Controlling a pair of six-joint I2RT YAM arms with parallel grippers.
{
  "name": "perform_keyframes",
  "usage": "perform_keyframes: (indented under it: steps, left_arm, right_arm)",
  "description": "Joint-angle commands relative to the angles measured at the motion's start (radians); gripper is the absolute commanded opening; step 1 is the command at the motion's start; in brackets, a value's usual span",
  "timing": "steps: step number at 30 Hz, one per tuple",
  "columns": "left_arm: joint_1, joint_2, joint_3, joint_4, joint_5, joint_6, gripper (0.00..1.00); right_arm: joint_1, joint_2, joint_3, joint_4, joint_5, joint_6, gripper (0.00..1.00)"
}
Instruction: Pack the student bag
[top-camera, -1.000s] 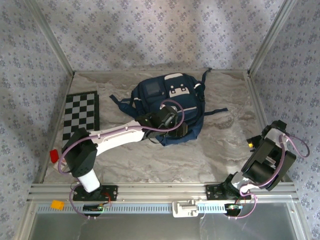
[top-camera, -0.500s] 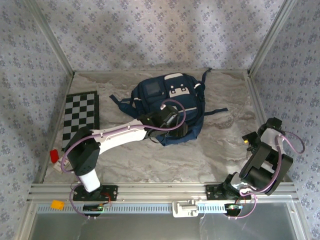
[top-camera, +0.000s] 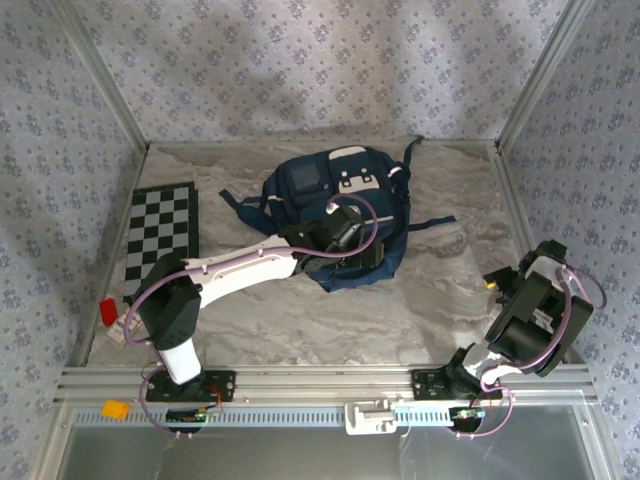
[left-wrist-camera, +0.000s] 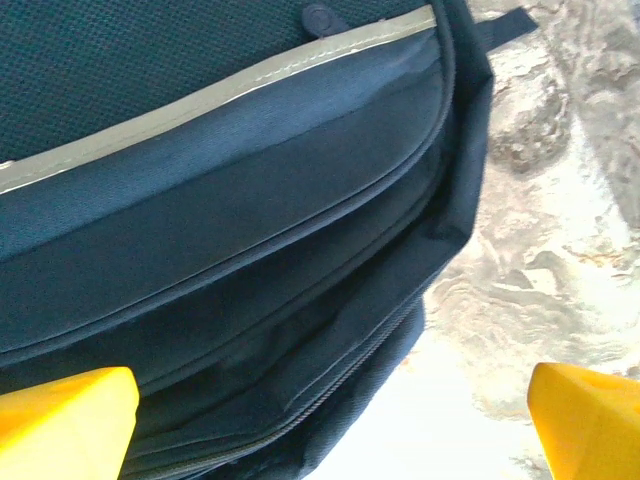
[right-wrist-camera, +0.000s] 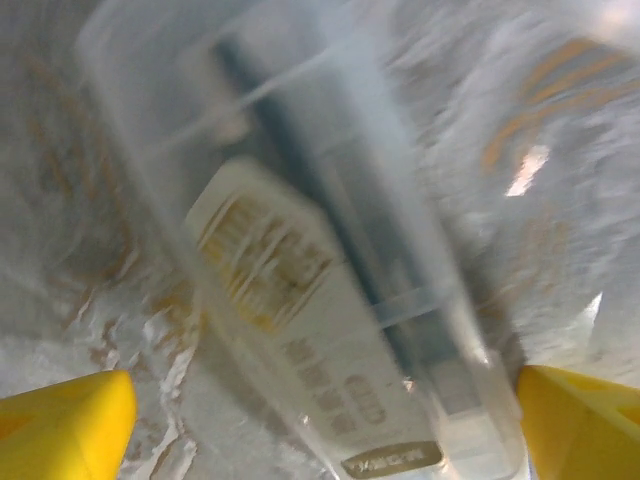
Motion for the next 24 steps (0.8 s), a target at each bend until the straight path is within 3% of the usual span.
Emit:
perform_keyframes:
  steps: [1,6,15,24]
  left_arm:
    - [0.003,-0.018,0.031,-0.061,-0.066,0.04,1.0]
    - [0.026,-0.037,0.026,-0.071,-0.083,0.079,1.0]
    - [0.051,-0.04,-0.002,-0.058,-0.049,0.062,1.0]
    - [0.063,-0.058,-0.018,-0.052,-0.04,0.087,1.0]
  right_arm:
    - [0.053,0.019,0.012,-0.005,-0.05,-0.009,0.93]
    - [0.063,0.062,0.052,-0.036,-0.038,-0.04,0.86]
    - [0.106,0.1,0.094,-0.077,0.09,-0.043,0.72]
    - [0.134,0.097,0.104,-0.072,0.085,-0.048,0.55]
